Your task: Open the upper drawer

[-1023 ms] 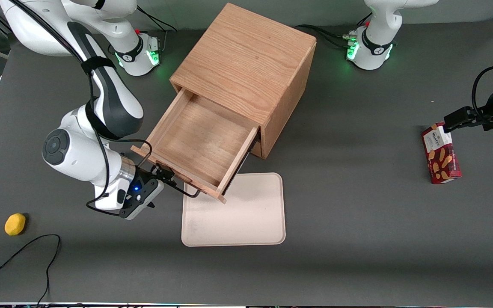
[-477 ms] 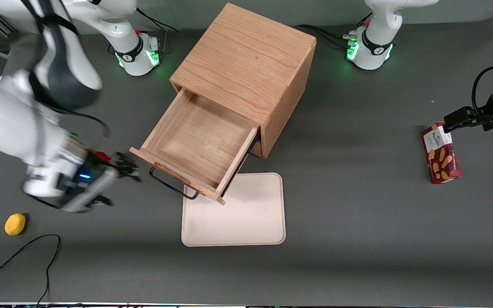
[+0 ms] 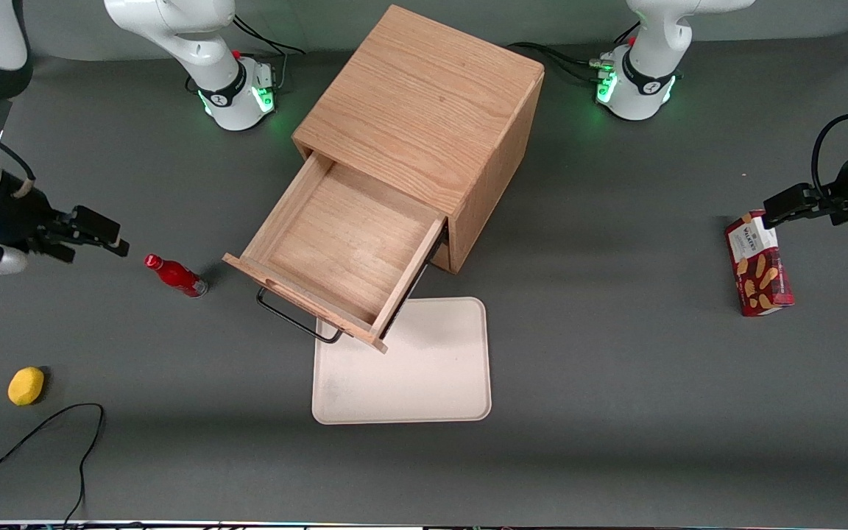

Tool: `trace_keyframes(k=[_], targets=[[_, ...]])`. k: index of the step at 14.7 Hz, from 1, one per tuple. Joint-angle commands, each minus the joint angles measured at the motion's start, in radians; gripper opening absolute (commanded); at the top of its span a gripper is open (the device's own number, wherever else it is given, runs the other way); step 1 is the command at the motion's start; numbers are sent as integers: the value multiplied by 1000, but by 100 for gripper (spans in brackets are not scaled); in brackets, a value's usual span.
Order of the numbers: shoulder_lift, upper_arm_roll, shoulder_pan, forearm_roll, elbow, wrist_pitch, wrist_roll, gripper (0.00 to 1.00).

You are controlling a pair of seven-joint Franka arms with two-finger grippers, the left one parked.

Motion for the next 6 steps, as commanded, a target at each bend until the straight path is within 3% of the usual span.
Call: trace_keyframes(k=[1,6], targets=[[-56,3,8,-84,-42,-41,83,100],[-71,3,-6,-89,-39,-74,72,100]])
